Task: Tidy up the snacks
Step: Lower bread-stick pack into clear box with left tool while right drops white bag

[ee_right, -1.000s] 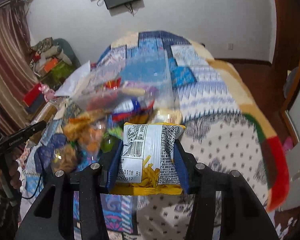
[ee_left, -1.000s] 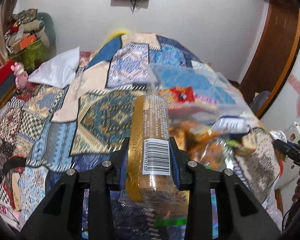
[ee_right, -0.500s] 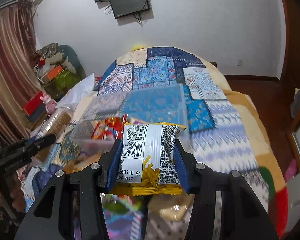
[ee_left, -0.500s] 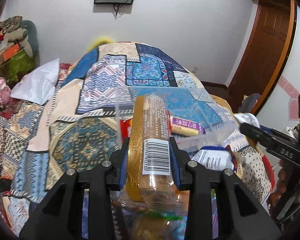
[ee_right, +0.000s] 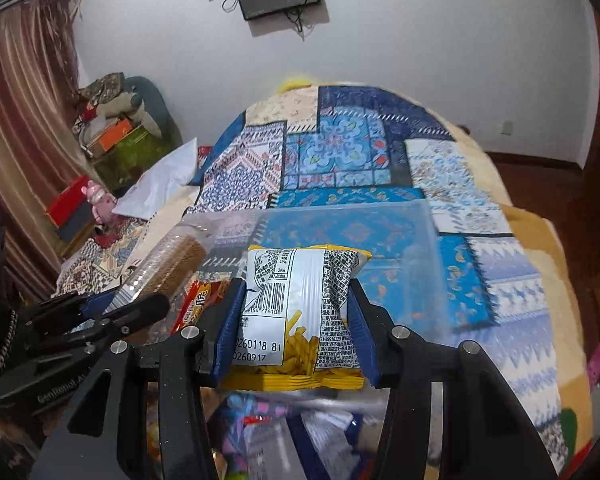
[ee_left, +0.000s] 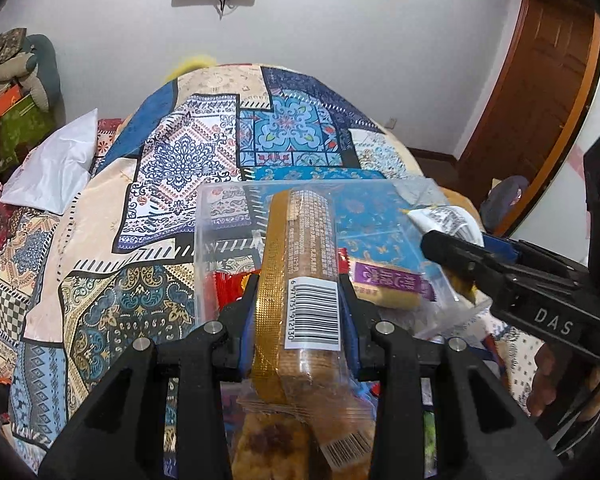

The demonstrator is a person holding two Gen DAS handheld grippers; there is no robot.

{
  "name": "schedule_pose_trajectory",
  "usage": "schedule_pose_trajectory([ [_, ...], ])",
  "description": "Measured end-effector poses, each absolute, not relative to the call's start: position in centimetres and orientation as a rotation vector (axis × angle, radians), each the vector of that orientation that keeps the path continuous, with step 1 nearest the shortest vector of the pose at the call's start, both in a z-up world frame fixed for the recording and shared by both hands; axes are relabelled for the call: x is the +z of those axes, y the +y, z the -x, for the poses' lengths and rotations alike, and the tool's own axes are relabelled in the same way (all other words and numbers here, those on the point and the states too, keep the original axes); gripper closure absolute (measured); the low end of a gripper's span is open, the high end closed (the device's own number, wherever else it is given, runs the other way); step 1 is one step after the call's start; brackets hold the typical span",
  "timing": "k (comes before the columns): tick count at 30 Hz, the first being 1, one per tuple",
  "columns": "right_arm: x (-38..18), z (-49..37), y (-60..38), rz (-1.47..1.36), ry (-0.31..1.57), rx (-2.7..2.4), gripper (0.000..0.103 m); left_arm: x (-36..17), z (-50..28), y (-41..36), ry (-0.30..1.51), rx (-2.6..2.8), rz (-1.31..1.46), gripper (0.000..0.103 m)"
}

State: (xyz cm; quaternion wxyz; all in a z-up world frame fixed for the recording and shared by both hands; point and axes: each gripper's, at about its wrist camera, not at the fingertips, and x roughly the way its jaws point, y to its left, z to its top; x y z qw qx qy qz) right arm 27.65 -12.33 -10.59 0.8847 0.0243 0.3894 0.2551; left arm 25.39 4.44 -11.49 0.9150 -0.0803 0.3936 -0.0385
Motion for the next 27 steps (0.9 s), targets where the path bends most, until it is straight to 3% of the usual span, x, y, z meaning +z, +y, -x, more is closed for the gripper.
schedule_pose_trajectory([
  [11,-12.9,-29.4,-10.5,-0.015,0.917,0.577,0.057,-13.3,-27.9,5.5,0.863,-0.046,0.188,0.067],
  [17,-13.0,-29.0,-10.2,0.045,0.923,0.568,0.051,-12.8,-27.5,5.5,0.844,-0.020,0.172,0.066],
  [21,-12.3,-28.5,-10.7,0.045,0.895,0.549,0.040,-11.4,-26.4,5.3,0.815,-0.026,0.164,0.060],
  [25,-10.9,-27.5,-11.5,0.040,0.857,0.539,0.040,-9.7,-24.9,5.1,0.792,-0.032,0.157,0.059],
  [27,-10.0,-26.6,-12.1,0.040,0.831,0.528,0.039,-8.9,-23.8,5.1,0.781,-0.033,0.156,0.053],
])
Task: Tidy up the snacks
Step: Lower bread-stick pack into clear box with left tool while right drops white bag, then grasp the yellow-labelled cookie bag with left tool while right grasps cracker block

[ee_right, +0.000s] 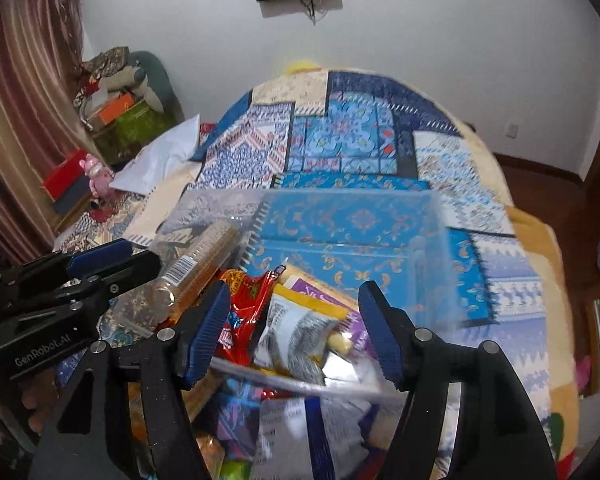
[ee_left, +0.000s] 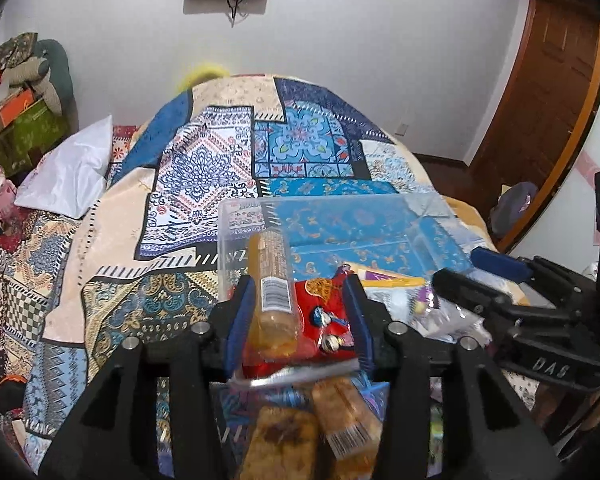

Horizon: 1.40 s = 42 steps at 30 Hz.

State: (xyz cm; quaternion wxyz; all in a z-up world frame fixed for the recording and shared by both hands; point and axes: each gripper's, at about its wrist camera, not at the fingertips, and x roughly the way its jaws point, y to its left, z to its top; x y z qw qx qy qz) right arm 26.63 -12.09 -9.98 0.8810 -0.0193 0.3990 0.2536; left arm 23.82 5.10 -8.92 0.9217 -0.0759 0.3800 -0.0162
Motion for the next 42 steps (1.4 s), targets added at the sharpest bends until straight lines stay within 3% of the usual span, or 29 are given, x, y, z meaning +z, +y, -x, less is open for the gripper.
schedule_pose_trajectory([
  [1,-9.5,-26.1,-12.5,0.041,0.818,0.522,0.038,-8.5,-23.0,5.1,0.771,-0.029,0.154,0.046],
  [4,-8.0,-24.5,-13.8,0.047,0.769,0.494,0.033,-7.7,-21.0,4.9,0.755,-0.022,0.137,0.042],
  [11,-6.8,-20.9,-17.3,0.057,0.712,0.425,0.026,-8.3,-16.5,5.0,0.781,0.004,0.116,0.021],
  [26,-13.7,-18.4,-21.4,0.022,0.895,0.332,0.026,-14.5,-10.1,4.2,0.926,-0.010,0.129,0.021],
  [42,-16.9,-19.4,-20.7,-0.028,0.970,0.352,0.026,-19.1,-9.7,3.0,1.029,-0.048,0.146,0.021],
])
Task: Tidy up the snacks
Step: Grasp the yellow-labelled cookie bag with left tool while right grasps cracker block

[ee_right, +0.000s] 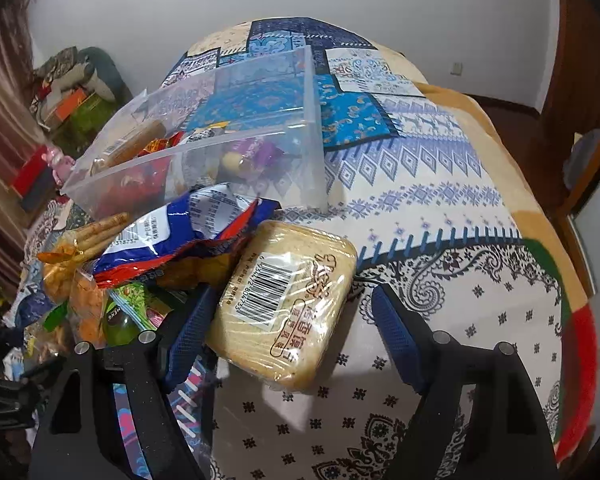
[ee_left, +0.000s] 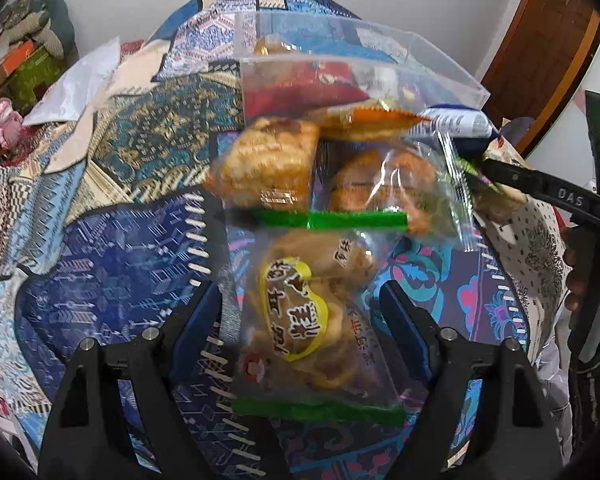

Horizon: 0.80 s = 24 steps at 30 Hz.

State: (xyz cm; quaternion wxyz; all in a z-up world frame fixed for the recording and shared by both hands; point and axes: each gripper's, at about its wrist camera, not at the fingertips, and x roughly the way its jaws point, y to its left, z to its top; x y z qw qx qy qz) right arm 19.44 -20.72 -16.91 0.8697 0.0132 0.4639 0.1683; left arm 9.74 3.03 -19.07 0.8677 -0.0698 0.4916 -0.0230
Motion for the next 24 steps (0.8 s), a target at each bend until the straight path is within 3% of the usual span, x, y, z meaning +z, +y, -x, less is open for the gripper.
schedule_pose_trajectory([
  [3,-16.8,-19.1,-21.3,-0.030,0.971,0.349,0.026,-19.5,-9.8,2.9,1.023,-0.041,0.142,0.022],
  [7,-16.7,-18.4,-21.8,-0.012,0.959,0.341,0.028,-19.6,-9.6,2.5,0.994,-0.025,0.108,0.039],
  [11,-17.0,-18.8,-21.6,-0.048,0.990,0.384,0.044,-19.0,-8.9,2.1,0.976,-0.048,0.091,0.053],
  [24,-16.6,-17.6,-21.2,-0.007,0.958,0.354,0.051,-14.7,-6.8,2.1,0.878,-0.065,0.076,0.056],
])
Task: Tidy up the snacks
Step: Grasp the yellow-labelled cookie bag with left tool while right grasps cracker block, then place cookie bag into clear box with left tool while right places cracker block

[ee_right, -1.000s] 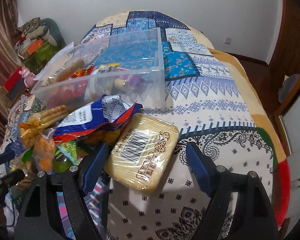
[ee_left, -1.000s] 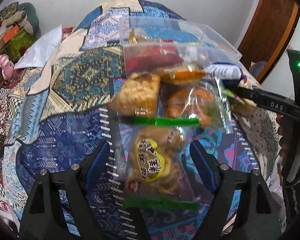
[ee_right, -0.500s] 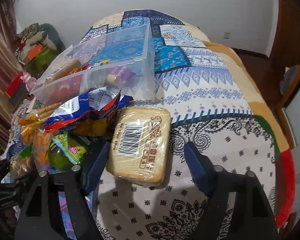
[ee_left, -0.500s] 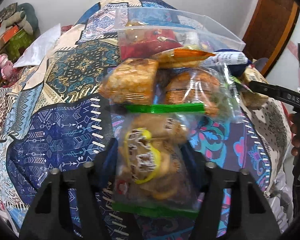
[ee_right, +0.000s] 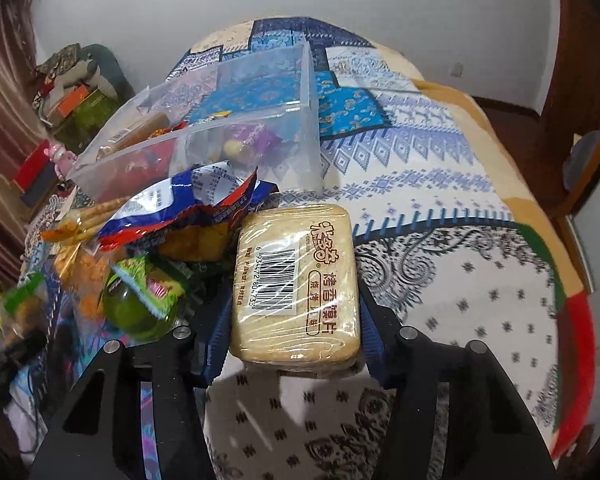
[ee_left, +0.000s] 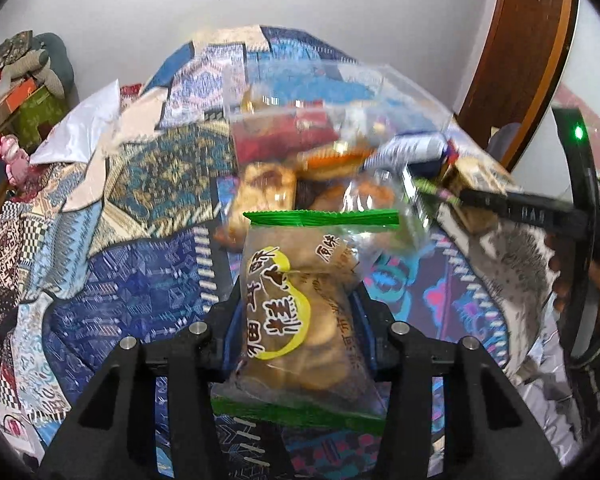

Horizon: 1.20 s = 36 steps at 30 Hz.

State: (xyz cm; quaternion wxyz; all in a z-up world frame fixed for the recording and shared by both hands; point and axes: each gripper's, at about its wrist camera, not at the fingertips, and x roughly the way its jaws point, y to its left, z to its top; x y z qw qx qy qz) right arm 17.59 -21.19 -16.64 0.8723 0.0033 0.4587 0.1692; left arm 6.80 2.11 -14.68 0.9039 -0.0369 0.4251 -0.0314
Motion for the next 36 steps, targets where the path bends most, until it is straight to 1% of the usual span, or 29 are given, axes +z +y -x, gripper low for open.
schedule_pose_trajectory([
  [11,-11.3,-16.4,-23.1,-0.049,0.827,0.359,0.051,-9.2,-9.7,2.9,0.772,-0.064,0.120,0.056],
  [15,-9.0,-17.0,-23.0,-0.072,0.768,0.384,0.051,-7.1,-11.6,3.1,0.729,-0.061,0.125,0.056],
  [21,-7.1,-18.6,-21.9,-0.093,0.703,0.409,0.051,-4.9,-15.1,2.8,0.669,-0.027,0.109,0.056],
  [29,-6.4,-21.9,-19.6,-0.099,0.660,0.437,0.051,-4.3,-19.8,1.9,0.648,-0.047,0.090,0.056],
  [36,-8.3,-25.1,-18.2,-0.111,0.697,0.464,0.051,-6.8,-24.3,1.1,0.696,-0.077,0.097,0.056],
])
